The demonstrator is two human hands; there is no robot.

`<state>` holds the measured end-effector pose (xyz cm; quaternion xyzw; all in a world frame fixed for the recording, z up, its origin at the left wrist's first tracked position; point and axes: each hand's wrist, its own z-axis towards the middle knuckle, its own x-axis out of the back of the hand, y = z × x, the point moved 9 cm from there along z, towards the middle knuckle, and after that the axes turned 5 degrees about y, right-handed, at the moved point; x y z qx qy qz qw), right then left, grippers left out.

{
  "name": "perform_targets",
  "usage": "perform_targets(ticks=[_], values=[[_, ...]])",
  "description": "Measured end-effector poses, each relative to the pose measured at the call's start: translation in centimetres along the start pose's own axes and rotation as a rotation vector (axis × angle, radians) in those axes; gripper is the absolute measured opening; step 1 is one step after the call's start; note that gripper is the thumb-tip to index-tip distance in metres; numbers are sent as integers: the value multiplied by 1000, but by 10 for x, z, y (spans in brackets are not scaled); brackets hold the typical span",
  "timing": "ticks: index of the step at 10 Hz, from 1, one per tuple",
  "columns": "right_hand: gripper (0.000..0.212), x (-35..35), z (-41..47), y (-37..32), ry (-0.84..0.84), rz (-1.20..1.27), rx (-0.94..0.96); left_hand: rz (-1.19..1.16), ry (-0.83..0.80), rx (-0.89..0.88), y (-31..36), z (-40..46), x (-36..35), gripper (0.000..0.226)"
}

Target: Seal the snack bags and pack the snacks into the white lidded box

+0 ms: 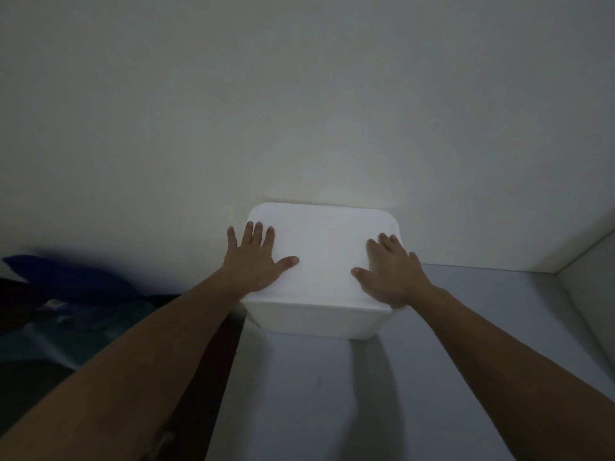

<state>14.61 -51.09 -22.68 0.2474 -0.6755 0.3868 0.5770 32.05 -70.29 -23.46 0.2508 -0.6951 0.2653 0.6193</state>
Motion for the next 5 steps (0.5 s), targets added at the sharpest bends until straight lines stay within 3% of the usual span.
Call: perform_targets(ticks=[1,2,3,4,5], values=[[44,16,-26,2,173,-11,55,34,118,-66,28,-25,16,81],[45,8,-63,5,302,41,119,-116,163,-110,53,-64,10,79],[60,-12,-94,18,257,168,-5,-156,176,-150,62,-100,-5,101],[66,-20,-125,16,301,161,18,-140,243,-180,57,-129,-15,91],[69,-29,-159,14,242,170,-53,-102,273,-204,53,-158,-26,75]])
